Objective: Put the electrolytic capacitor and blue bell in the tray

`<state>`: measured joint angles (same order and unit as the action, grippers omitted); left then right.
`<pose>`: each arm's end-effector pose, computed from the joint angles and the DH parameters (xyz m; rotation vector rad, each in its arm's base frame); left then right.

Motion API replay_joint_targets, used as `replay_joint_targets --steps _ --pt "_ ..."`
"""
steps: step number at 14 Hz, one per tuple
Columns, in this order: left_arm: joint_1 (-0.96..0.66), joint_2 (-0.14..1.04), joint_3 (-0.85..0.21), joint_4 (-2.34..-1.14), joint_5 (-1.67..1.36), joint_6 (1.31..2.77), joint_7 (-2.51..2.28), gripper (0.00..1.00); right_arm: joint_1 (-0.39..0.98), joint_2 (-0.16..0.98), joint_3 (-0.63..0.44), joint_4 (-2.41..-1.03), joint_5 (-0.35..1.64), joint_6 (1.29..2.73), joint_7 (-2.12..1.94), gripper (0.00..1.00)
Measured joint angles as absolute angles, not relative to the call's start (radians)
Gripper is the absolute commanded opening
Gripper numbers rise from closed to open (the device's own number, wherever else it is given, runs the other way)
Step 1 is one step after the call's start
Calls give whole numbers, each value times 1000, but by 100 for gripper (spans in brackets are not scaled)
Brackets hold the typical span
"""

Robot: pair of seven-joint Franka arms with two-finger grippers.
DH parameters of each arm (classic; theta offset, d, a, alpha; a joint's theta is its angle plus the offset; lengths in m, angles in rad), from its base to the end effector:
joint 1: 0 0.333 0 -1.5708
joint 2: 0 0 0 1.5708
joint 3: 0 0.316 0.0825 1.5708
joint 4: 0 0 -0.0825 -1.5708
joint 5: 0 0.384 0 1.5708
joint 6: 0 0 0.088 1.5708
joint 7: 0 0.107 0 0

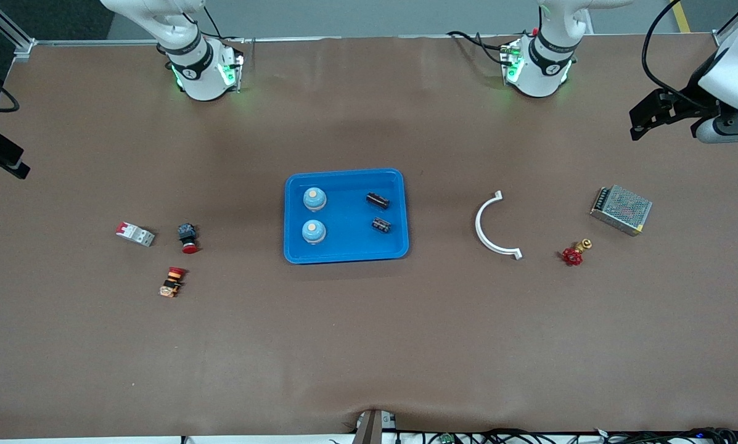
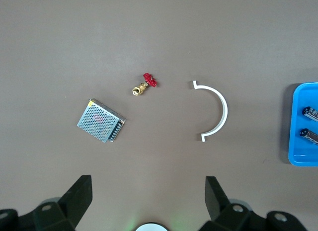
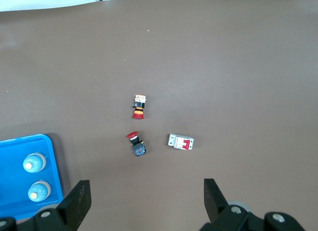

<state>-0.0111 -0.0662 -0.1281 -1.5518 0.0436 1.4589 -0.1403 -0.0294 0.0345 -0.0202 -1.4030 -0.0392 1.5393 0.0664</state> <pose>0.5176 -0.0700 0.6592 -3.0863 -0.0089 0.0305 0.5605 -0.0319 0.6814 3.0931 -0.1845 0.1584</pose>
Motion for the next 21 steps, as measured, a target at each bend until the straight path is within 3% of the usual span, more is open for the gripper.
replay_joint_targets --steps 21 --pt "12 -66 -124 -1522 2 1459 -125 100 -29 40 -8 -1391 32 1466 79 100"
